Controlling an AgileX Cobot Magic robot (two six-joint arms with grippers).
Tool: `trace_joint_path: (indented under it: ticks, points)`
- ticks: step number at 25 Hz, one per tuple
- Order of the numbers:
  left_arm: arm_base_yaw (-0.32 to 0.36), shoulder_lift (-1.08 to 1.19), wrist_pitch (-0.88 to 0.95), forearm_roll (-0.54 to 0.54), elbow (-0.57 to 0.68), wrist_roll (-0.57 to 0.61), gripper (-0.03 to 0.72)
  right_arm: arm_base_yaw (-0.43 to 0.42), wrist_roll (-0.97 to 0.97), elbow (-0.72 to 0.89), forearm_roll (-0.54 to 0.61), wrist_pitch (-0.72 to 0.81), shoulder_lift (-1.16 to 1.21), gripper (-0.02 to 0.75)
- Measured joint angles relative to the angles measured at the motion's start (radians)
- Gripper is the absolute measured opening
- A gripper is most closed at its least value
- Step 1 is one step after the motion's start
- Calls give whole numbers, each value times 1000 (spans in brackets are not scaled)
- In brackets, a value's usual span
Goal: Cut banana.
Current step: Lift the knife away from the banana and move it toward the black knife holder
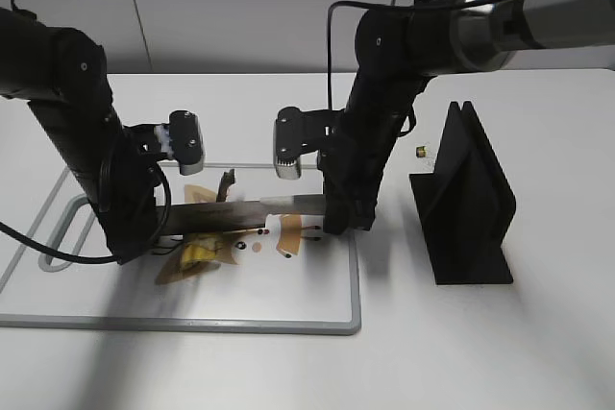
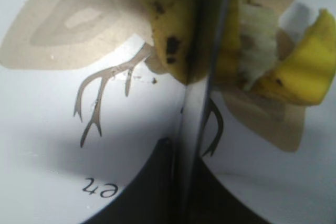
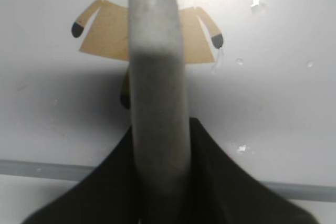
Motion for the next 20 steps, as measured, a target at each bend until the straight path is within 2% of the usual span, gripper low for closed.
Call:
trace_joint_path:
  ticks: [20]
  points:
    - [0, -32, -6, -5, 9, 1, -8, 0, 0, -20, -3, 18, -32, 173]
